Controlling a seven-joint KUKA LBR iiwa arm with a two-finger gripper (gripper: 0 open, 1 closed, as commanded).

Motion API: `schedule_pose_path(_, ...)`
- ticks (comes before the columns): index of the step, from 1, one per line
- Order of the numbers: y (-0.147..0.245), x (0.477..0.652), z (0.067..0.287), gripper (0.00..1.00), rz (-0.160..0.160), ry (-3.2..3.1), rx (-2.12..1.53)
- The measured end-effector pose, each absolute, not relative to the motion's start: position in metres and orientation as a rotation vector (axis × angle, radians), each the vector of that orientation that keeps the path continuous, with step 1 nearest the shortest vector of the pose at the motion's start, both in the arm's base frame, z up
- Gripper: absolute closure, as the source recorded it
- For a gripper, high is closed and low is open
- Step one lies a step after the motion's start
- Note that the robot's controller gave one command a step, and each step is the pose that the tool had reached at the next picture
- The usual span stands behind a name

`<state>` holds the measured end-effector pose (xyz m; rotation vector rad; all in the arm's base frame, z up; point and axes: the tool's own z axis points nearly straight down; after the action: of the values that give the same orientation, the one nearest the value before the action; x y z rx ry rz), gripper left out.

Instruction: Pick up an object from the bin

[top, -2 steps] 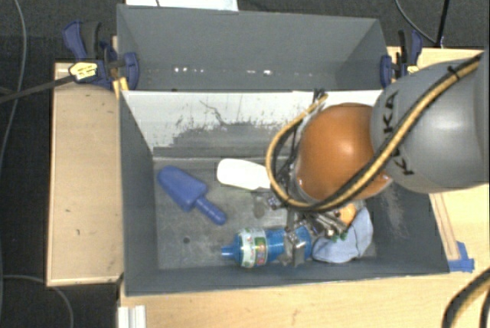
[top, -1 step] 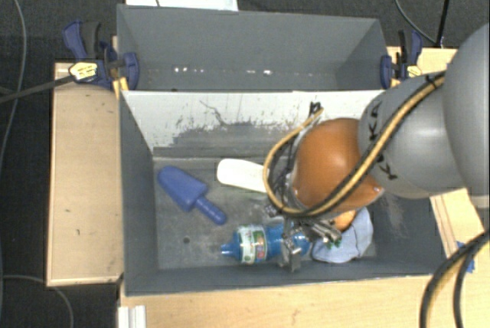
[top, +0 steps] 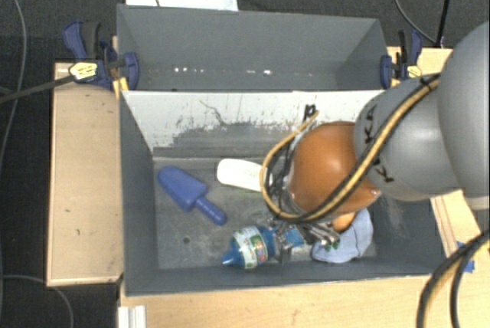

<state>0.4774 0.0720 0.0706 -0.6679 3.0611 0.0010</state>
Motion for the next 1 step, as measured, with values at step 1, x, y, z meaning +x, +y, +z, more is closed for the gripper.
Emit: schedule_pose_path(1,0.0720,0.4774,0.0706,1.00,0.001,3.061,-0.667)
